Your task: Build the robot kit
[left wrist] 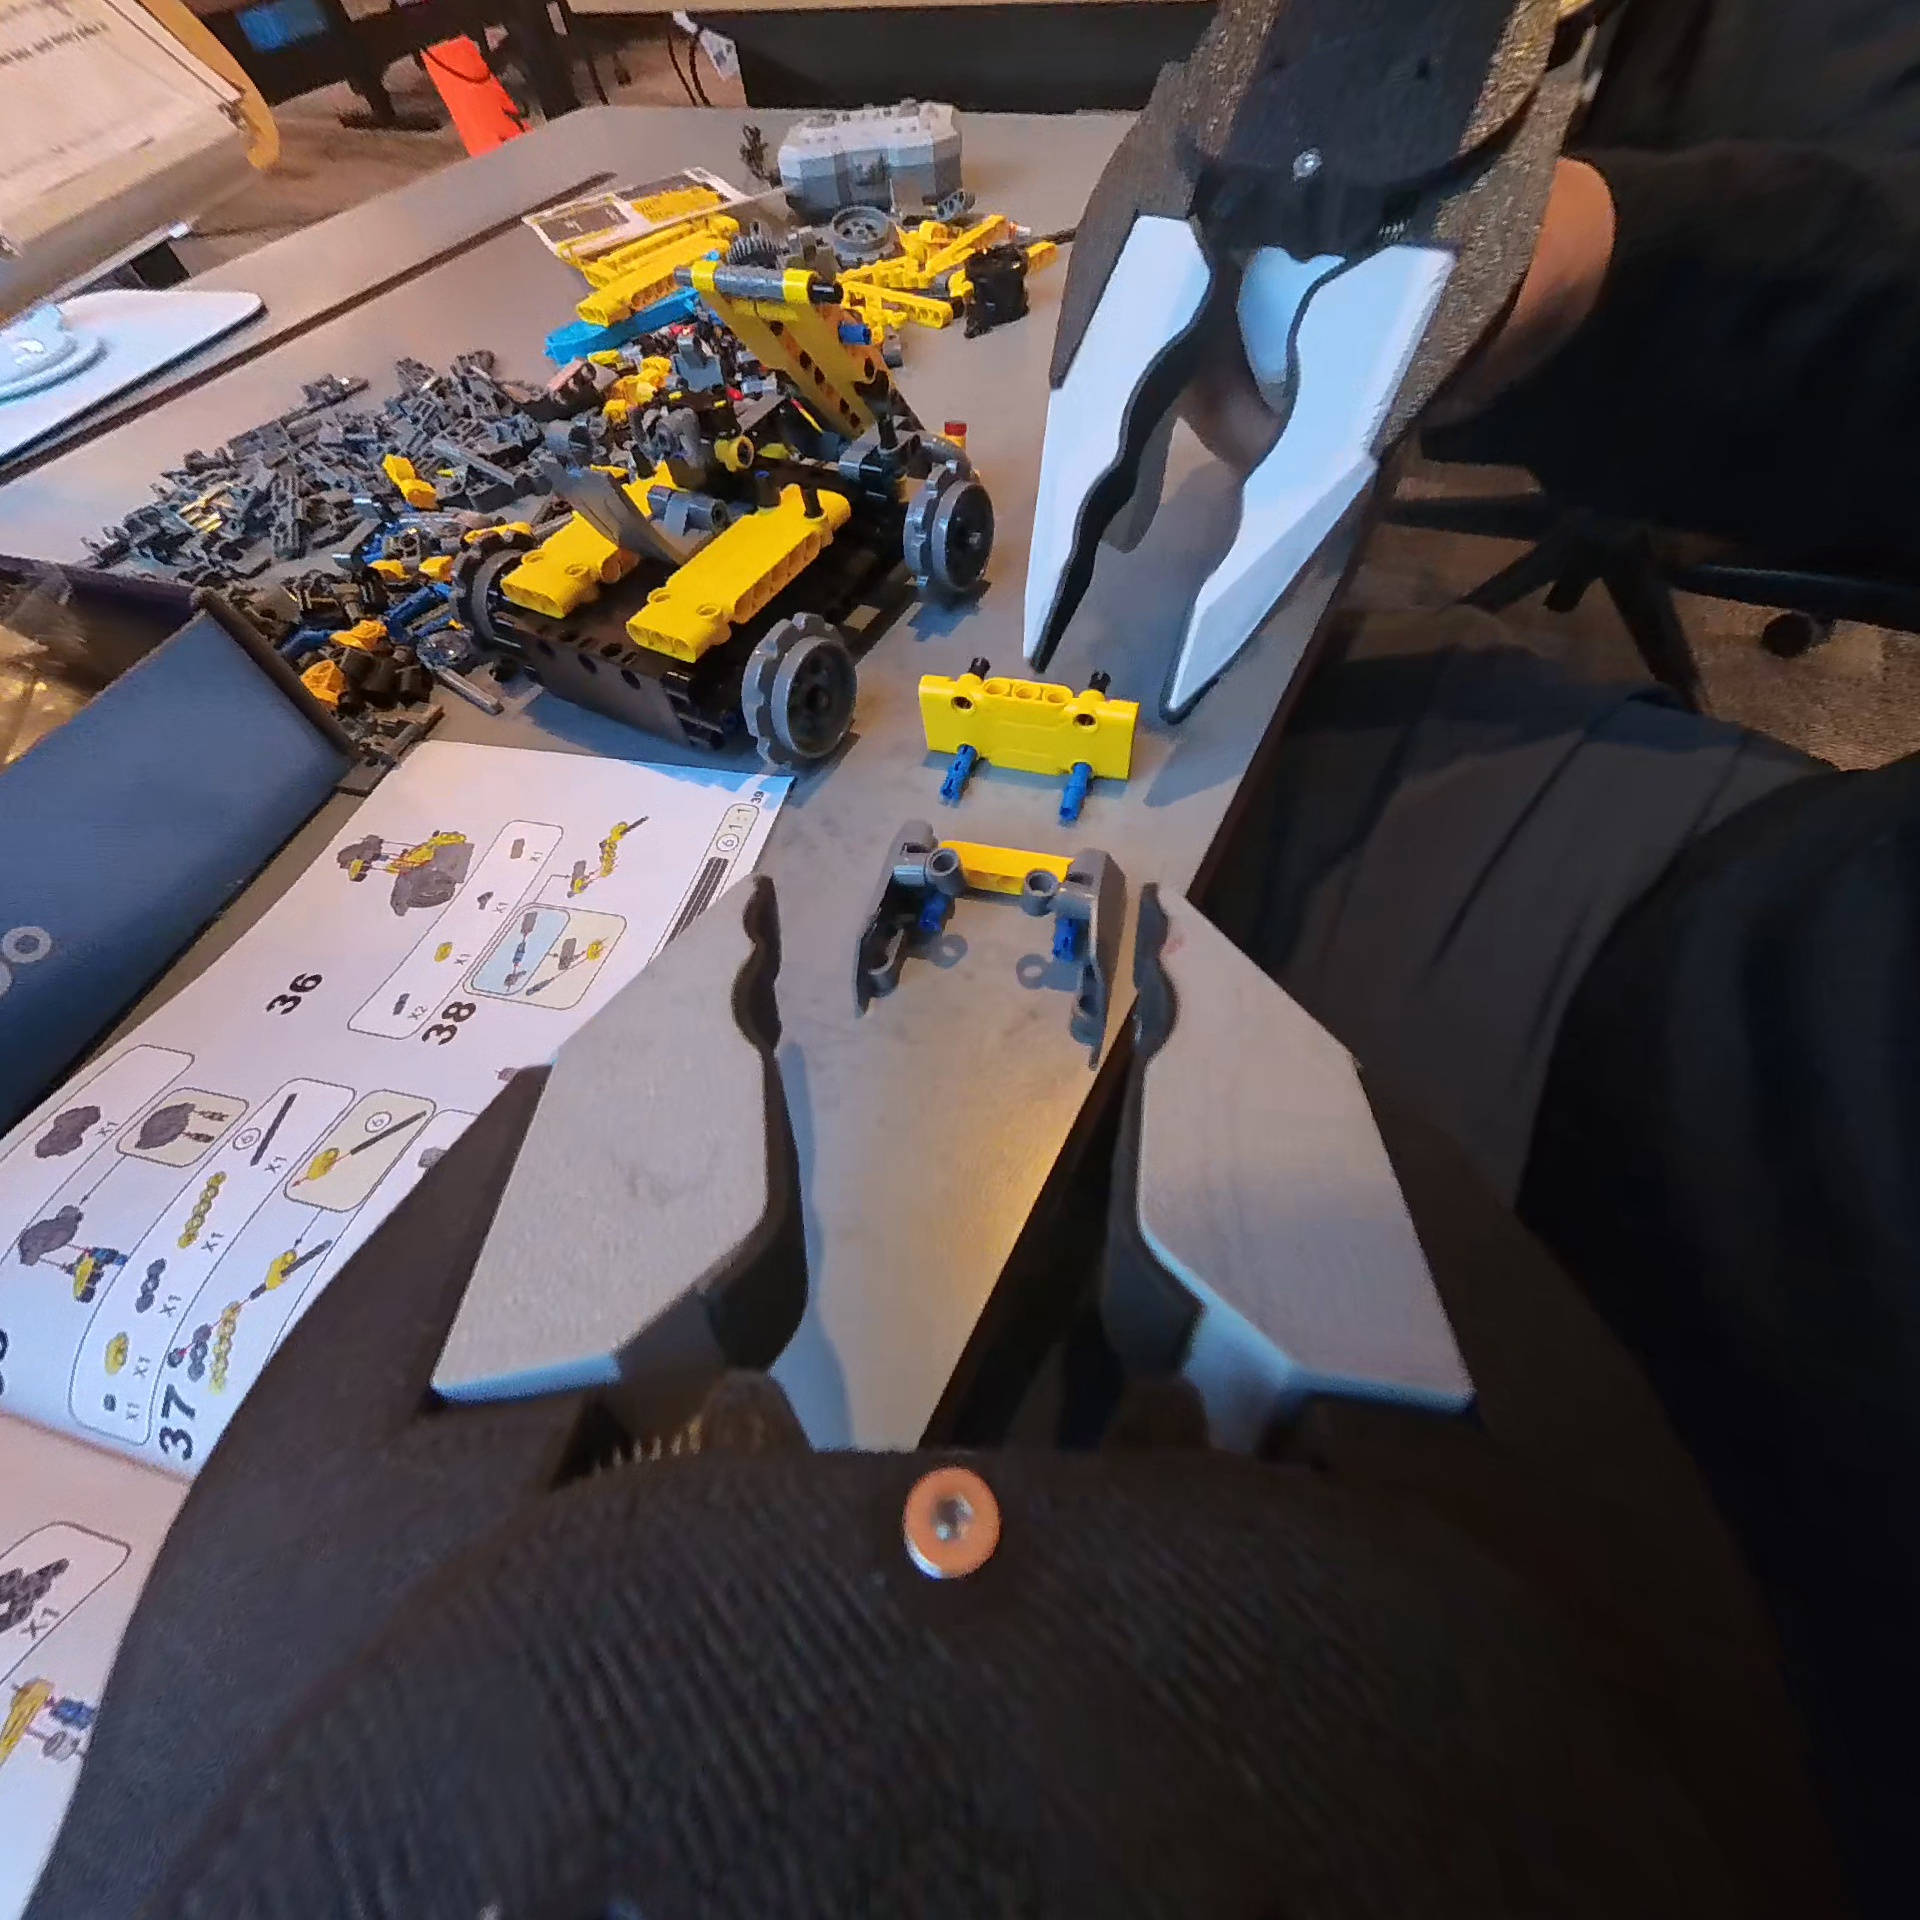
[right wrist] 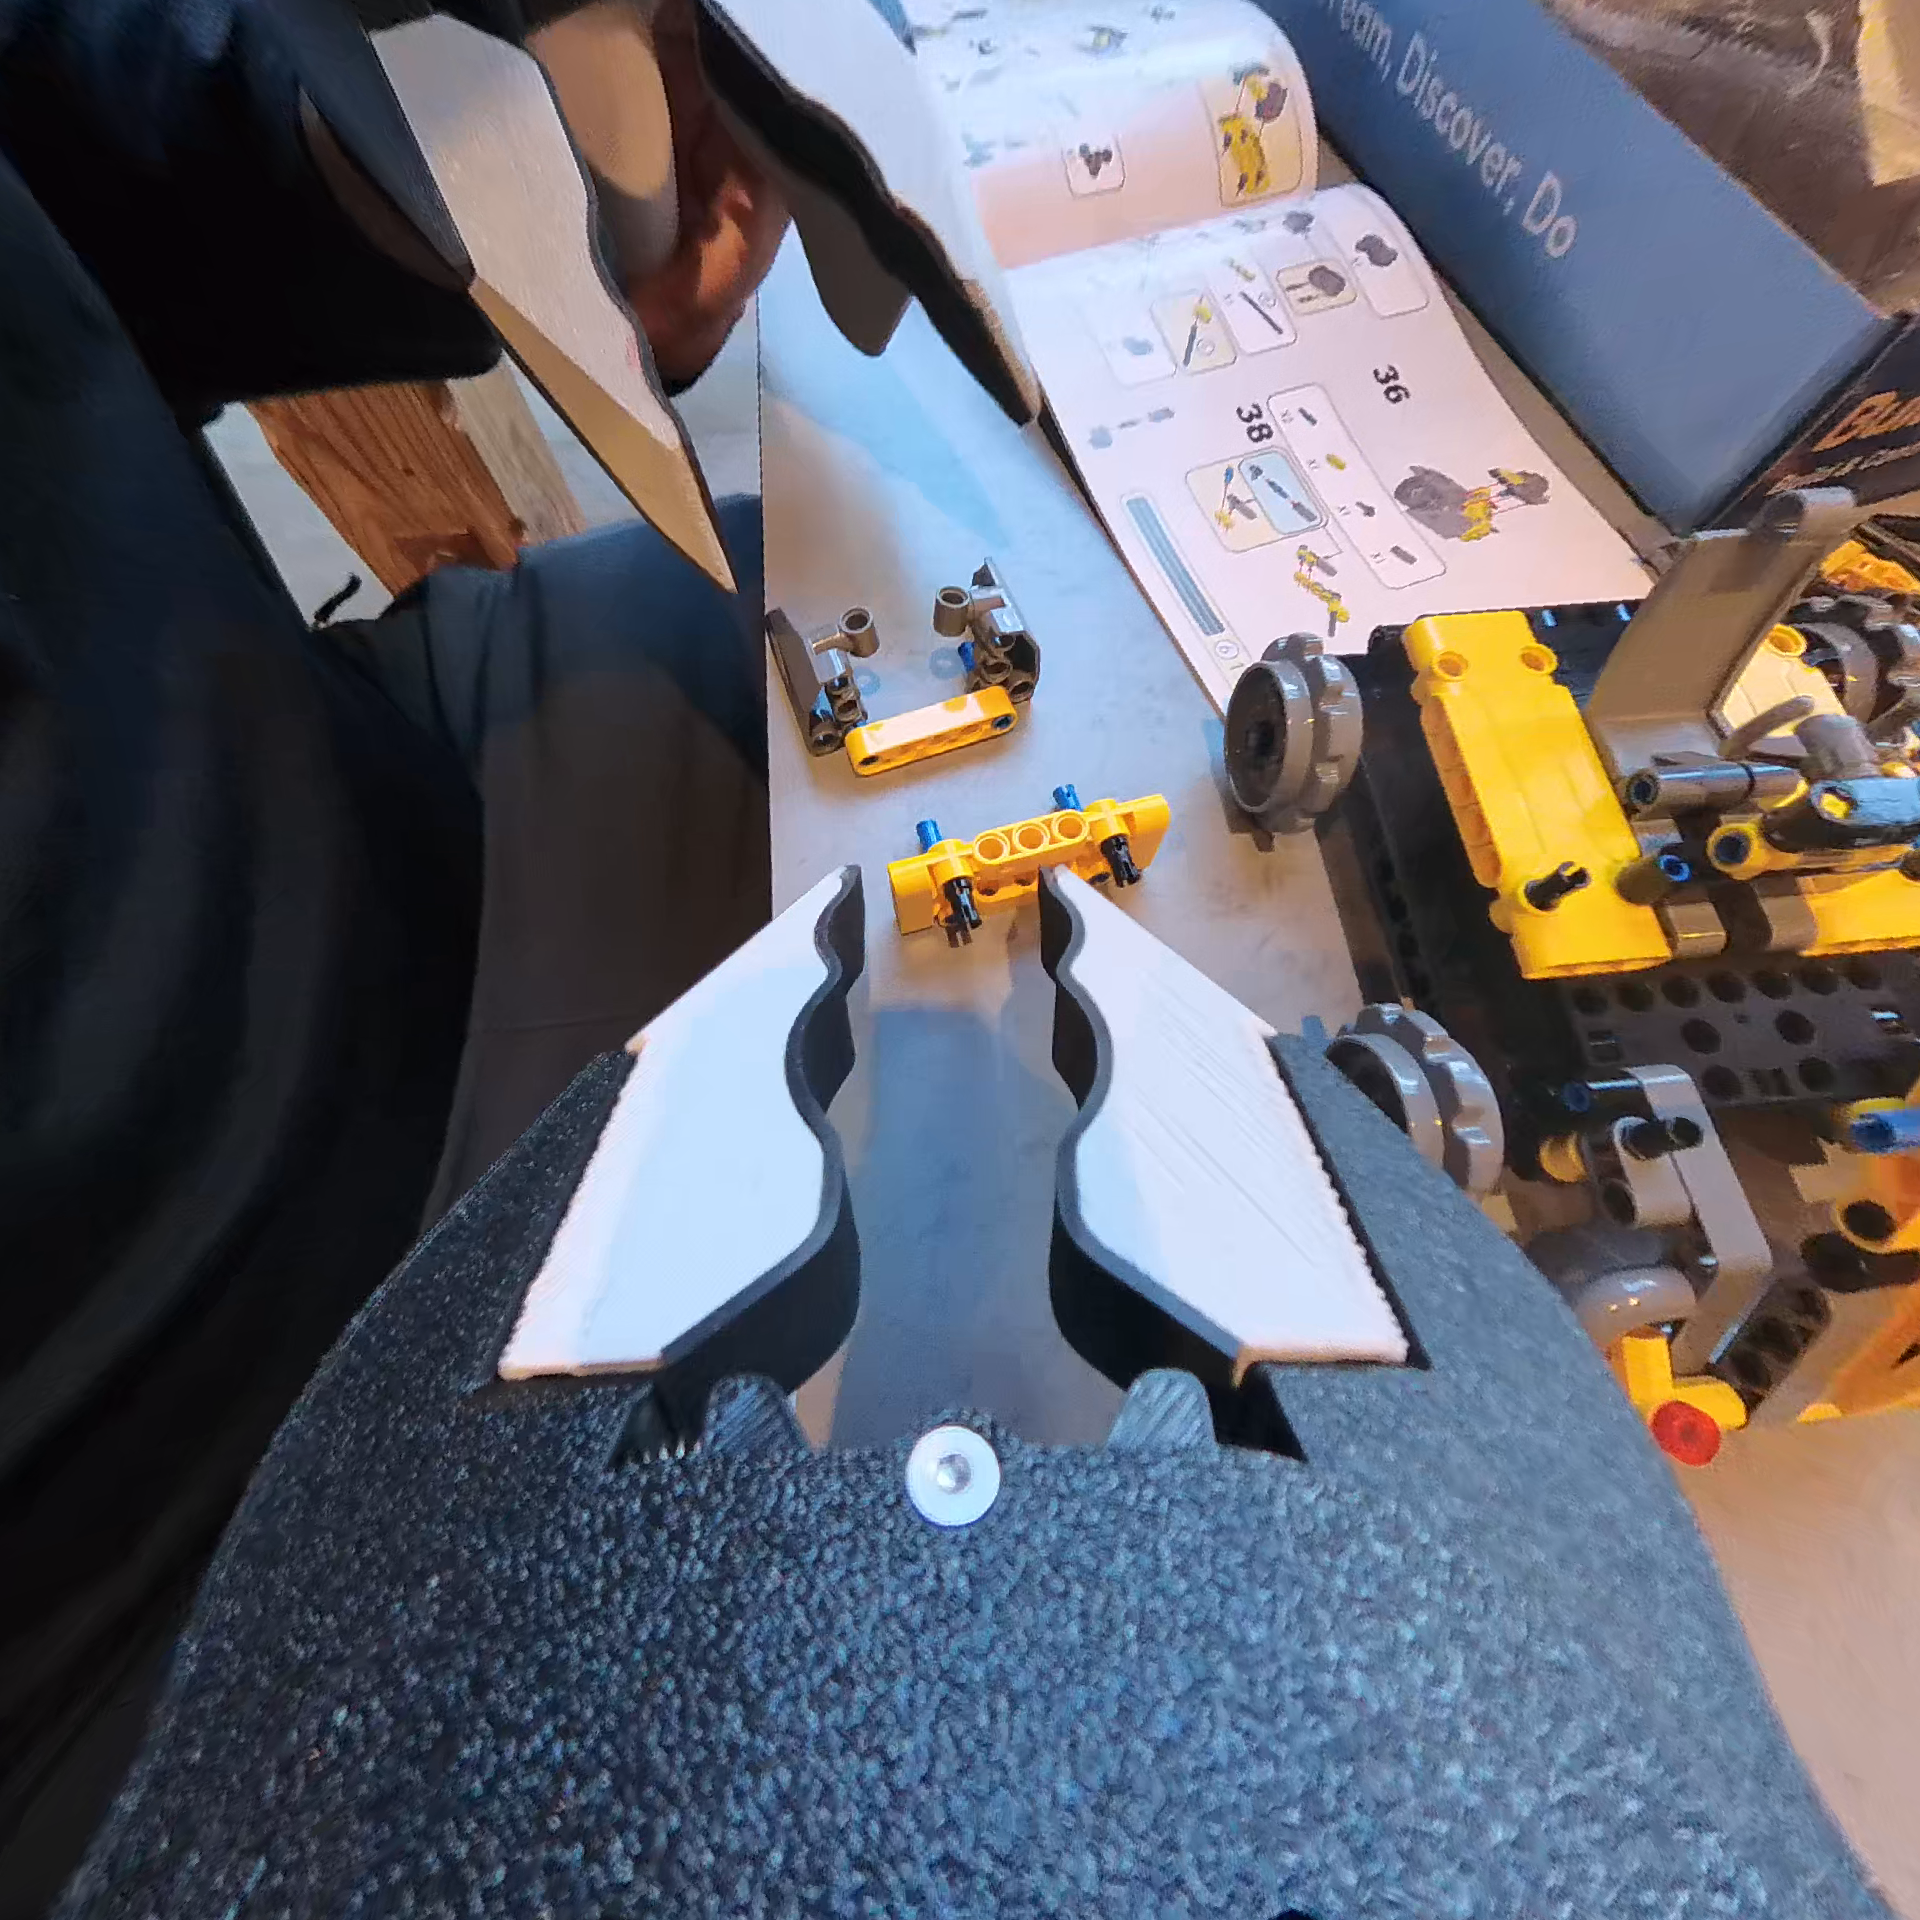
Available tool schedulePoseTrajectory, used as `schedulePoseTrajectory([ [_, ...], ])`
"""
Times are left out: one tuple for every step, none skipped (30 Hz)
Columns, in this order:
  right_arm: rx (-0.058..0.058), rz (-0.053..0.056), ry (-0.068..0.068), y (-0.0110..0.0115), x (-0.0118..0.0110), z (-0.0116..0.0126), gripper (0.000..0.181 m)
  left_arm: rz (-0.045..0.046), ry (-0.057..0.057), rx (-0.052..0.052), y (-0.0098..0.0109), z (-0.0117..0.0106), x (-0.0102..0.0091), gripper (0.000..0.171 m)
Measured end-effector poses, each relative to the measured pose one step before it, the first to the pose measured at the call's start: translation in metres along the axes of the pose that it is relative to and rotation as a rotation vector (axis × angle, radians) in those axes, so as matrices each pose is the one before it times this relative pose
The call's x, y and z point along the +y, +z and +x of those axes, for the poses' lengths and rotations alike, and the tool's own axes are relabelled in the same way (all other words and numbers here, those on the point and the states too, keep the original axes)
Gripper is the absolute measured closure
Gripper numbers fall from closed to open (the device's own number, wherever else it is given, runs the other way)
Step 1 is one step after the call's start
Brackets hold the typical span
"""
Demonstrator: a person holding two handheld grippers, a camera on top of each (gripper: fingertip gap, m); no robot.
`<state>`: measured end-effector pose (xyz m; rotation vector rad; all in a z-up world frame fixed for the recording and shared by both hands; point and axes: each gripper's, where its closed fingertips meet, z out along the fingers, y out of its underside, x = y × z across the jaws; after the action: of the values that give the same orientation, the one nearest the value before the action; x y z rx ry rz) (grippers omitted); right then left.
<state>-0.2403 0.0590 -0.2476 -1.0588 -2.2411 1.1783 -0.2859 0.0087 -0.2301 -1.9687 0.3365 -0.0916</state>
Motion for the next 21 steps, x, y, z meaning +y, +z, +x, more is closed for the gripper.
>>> schedulePoseTrajectory([
  [-0.0023,0.0033,0.0033,-0.00030,-0.00034,0.00006,0.147,0.00181,0.0007,0.0086,-0.00012,0.00133,-0.00016,0.105],
  [-0.0017,-0.0002,0.0017,0.00002,0.00000,0.00007,0.147,-0.00022,-0.0022,0.0058,0.00021,0.00069,0.00050,0.105],
  [-0.0004,-0.0021,-0.0016,0.00024,0.00027,-0.00019,0.147,0.00050,-0.0025,0.0058,0.00029,0.00077,0.00071,0.105],
  [0.0012,-0.0020,-0.0037,0.00022,0.00028,-0.00024,0.147,-0.00246,-0.0052,0.0070,0.00034,0.00062,0.00105,0.106],
  [0.0029,-0.0011,-0.0034,0.00011,0.00002,0.00005,0.147,-0.00254,-0.0071,0.0069,0.00056,0.00036,0.00109,0.106],
  [0.0024,0.0006,-0.0015,-0.00005,-0.00002,0.00010,0.147,-0.00052,-0.0057,0.0032,0.00033,-0.00028,0.00075,0.106],
  [-0.0001,0.0023,0.0004,-0.00024,-0.00029,0.00006,0.147,-0.00061,-0.0047,0.0012,0.00015,-0.00062,0.00061,0.106],
  [-0.0015,0.0041,0.0028,-0.00043,-0.00044,0.00008,0.147,-0.00091,-0.0055,0.0012,-0.00002,-0.00067,0.00039,0.106],
  [-0.0016,0.0056,0.0047,-0.00052,-0.00077,0.00038,0.147,0.00222,-0.0044,0.0015,-0.00014,-0.00040,-0.00002,0.106],
  [-0.0015,0.0067,0.0047,-0.00062,-0.00082,0.00047,0.146,-0.00001,-0.0045,0.0020,0.00003,-0.00032,0.00025,0.106],
  [-0.0016,0.0074,0.0040,-0.00069,-0.00096,0.00045,0.146,-0.00290,-0.0045,0.0017,0.00035,-0.00028,0.00073,0.106],
  [-0.0017,0.0078,0.0033,-0.00068,-0.00102,0.00034,0.145,-0.00250,-0.0028,0.0019,0.00042,0.00014,0.00064,0.107],
  [-0.0018,0.0075,0.0035,-0.00076,-0.00096,0.00025,0.145,-0.00385,-0.0032,0.0030,0.00065,0.00033,0.00078,0.107],
  [-0.0014,0.0072,0.0033,-0.00068,-0.00088,0.00025,0.144,-0.00418,-0.0043,0.0038,0.00083,0.00055,0.00072,0.107],
  [-0.0008,0.0075,0.0022,-0.00079,-0.00095,0.00019,0.144,-0.00497,-0.0037,0.0029,0.00082,0.00057,0.00080,0.107],
  [-0.0004,0.0064,0.0012,-0.00071,-0.00078,0.00002,0.144,-0.00649,-0.0017,-0.0027,0.00083,-0.00030,0.00095,0.108],
  [-0.0004,0.0051,0.0006,-0.00058,-0.00050,0.00005,0.144,-0.00395,0.0014,-0.0009,0.00041,0.00010,0.00054,0.108],
  [-0.0007,0.0037,0.0004,-0.00038,-0.00049,-0.00007,0.143,-0.00139,0.0014,0.0018,0.00020,0.00039,0.00016,0.110],
  [-0.0010,0.0022,0.0001,-0.00020,-0.00022,-0.00005,0.143,-0.00052,-0.0005,0.0018,0.00016,0.00031,-0.00003,0.110],
  [-0.0011,0.0014,0.0002,-0.00019,-0.00014,-0.00015,0.143,-0.00027,-0.0008,0.0013,0.00007,0.00021,0.00000,0.111],
  [-0.0010,0.0010,0.0007,-0.00009,-0.00016,-0.00003,0.143,0.00045,-0.0003,0.0009,0.00005,0.00005,0.00004,0.111],
])
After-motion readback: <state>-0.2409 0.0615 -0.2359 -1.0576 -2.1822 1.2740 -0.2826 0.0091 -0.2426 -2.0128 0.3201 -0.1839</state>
